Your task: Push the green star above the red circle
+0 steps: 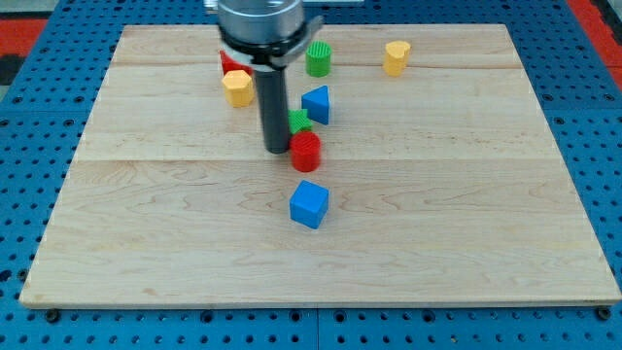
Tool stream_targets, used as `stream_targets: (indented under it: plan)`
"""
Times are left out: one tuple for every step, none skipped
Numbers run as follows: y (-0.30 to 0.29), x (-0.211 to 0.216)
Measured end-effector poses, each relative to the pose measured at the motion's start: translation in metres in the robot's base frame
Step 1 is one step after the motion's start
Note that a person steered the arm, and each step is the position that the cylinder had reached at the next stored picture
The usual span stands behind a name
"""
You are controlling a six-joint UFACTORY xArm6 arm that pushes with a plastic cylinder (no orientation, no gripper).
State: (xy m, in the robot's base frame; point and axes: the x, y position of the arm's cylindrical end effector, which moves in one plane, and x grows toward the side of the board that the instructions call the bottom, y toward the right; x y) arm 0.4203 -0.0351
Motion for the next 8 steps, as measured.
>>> stream_targets:
  plan:
    - [-0.004,-0.013]
    - [0.008,0.016]
    - [-0.035,0.011]
    - [-0.067,-0.024]
    - [-0.034,-0.025]
    - [-0.012,-0.024]
    - [0.006,-0.023]
    - [0.006,-0.013]
